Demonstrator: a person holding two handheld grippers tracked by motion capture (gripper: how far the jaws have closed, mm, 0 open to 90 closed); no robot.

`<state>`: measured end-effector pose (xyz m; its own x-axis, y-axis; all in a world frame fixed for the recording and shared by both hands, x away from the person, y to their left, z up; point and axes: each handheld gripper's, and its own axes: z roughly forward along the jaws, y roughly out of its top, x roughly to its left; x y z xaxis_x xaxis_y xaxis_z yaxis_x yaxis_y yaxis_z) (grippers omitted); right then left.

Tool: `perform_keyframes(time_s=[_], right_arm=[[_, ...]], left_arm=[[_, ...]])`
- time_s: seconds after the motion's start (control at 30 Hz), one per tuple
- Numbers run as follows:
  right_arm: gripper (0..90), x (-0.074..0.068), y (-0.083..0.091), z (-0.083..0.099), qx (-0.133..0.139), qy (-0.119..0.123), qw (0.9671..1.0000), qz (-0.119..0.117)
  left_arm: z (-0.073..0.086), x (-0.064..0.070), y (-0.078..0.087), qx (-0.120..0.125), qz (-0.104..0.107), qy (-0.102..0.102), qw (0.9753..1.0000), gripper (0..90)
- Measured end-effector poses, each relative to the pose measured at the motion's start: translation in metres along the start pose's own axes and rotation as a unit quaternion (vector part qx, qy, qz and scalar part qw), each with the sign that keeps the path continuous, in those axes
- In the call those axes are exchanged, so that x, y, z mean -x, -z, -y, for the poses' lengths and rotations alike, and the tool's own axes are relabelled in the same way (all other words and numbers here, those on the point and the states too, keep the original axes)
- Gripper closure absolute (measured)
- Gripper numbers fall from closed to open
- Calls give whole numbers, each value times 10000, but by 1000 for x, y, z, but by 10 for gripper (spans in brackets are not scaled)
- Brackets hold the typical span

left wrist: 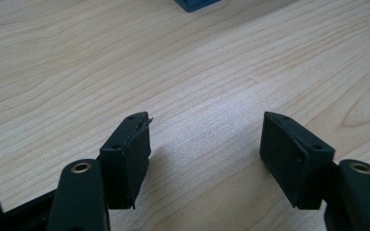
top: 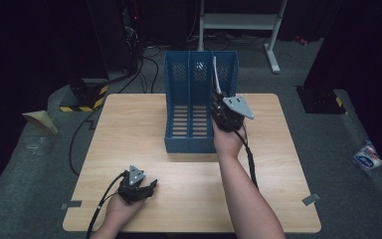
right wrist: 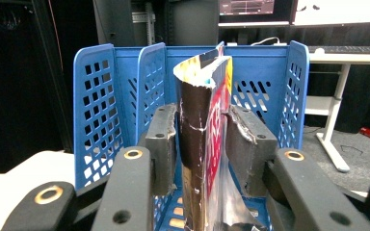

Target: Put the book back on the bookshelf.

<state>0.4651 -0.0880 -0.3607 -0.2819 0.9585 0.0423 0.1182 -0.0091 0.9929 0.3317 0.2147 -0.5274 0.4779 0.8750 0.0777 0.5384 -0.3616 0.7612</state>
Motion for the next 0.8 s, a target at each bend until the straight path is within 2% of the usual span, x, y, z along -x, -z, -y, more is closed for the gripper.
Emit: perform_keyframes(time_s=[0.8], right_arm=[[533,1,-2,0,-14,-92,9997,-218]], left_arm=[[0,0,0,5,10,21,10000,352]])
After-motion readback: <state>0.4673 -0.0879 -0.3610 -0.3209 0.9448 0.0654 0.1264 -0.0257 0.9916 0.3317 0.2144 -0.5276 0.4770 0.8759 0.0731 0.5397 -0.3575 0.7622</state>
